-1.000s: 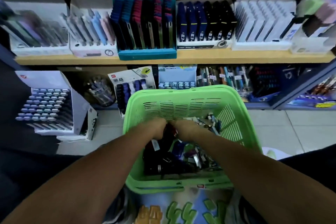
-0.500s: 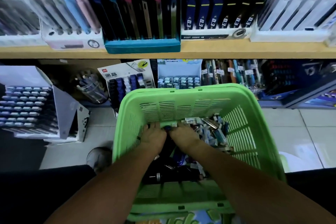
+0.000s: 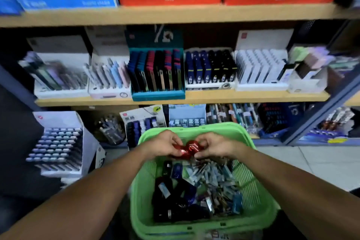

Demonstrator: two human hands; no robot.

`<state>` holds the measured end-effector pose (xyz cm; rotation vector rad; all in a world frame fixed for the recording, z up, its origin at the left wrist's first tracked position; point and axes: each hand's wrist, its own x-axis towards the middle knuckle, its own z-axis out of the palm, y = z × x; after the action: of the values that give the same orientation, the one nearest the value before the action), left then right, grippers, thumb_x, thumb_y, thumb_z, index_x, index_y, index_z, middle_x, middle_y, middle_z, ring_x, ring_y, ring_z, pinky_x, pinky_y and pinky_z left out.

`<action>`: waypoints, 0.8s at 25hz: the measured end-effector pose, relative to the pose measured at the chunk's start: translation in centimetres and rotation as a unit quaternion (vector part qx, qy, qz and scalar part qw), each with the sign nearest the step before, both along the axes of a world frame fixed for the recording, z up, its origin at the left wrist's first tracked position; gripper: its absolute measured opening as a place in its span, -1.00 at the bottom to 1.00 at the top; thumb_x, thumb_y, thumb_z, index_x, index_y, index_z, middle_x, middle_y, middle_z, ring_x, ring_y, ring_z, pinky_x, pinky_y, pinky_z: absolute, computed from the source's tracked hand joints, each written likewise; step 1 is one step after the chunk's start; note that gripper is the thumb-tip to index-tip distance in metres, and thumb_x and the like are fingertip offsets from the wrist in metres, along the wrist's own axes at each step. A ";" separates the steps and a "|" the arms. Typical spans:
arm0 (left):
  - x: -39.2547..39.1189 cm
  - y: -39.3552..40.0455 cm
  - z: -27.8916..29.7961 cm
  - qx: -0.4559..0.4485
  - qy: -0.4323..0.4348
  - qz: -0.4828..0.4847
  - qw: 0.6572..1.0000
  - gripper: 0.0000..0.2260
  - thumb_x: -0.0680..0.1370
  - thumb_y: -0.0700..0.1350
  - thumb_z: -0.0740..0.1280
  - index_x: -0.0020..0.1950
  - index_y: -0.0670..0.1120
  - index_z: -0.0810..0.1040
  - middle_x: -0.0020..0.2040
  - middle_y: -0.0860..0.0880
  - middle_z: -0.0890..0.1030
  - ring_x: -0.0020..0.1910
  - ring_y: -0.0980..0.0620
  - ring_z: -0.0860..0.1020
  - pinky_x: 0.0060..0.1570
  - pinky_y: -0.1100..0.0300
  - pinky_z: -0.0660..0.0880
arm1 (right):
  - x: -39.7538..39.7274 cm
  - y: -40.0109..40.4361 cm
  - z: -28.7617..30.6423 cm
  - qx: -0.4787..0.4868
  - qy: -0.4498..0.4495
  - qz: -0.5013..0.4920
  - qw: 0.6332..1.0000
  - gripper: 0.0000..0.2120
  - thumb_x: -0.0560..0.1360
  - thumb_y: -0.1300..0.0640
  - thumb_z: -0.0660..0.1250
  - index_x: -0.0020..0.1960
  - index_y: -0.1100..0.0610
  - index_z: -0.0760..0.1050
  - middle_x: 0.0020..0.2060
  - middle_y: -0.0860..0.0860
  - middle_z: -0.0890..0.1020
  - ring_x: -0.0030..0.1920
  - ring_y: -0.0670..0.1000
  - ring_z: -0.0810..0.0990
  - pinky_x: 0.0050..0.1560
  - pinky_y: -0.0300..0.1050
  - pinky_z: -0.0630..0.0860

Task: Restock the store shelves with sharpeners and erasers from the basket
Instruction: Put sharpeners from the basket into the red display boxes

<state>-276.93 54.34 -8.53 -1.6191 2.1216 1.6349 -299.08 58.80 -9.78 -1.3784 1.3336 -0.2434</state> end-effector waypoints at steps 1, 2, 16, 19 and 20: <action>0.0 0.0 2.3 0.014 0.032 0.009 0.999 -0.73 0.44 -0.33 0.51 0.10 -0.16 0.61 0.10 -0.14 0.66 0.01 -0.08 0.68 -0.01 0.10 0.63 | -0.7 0.1 2.4 -0.002 -0.020 -0.007 1.000 -0.65 0.42 0.22 0.54 0.15 0.13 0.53 -0.01 0.05 0.73 0.03 0.16 0.70 0.07 0.01 0.59; -0.2 0.1 4.6 0.018 0.058 0.016 0.998 -0.73 0.45 -0.35 0.50 0.11 -0.18 0.59 0.10 -0.18 0.65 -0.01 -0.10 0.69 -0.04 0.12 0.64 | -1.2 0.2 5.0 -0.015 -0.036 -0.014 0.999 -0.63 0.42 0.20 0.55 0.17 0.15 0.52 -0.02 0.08 0.73 0.02 0.21 0.70 0.05 0.02 0.58; -6.1 1.0 34.8 -0.270 0.348 0.084 0.894 -0.80 0.52 -0.35 0.42 0.12 -0.18 0.61 -0.13 -0.31 0.66 -0.34 -0.08 0.62 -0.39 0.24 0.56 | -5.3 0.7 34.7 -0.348 -0.334 -0.197 0.853 -0.79 0.56 0.30 0.34 0.18 0.30 0.61 0.12 0.22 0.66 0.09 0.10 0.63 0.06 -0.15 0.58; -7.8 -0.9 35.8 -0.324 0.349 0.111 0.872 -0.77 0.53 -0.33 0.41 0.14 -0.10 0.62 -0.12 -0.18 0.64 -0.34 -0.03 0.59 -0.37 0.21 0.54 | -7.0 -1.9 35.9 -0.402 -0.303 -0.266 0.822 -0.83 0.57 0.30 0.34 0.14 0.27 0.62 0.14 0.26 0.64 0.07 0.13 0.65 0.05 -0.11 0.61; -8.3 -1.6 36.1 -0.338 0.342 0.119 0.869 -0.75 0.54 -0.32 0.41 0.18 -0.11 0.60 -0.10 -0.16 0.64 -0.33 -0.02 0.60 -0.34 0.18 0.55 | -7.8 -2.9 36.2 -0.432 -0.261 -0.281 0.816 -0.81 0.54 0.31 0.39 0.14 0.21 0.62 0.12 0.25 0.64 0.06 0.15 0.67 0.03 -0.07 0.62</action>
<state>-285.27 52.74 27.53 -1.6363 3.2710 1.8654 -306.85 55.92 26.43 -1.4072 1.1398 -1.6817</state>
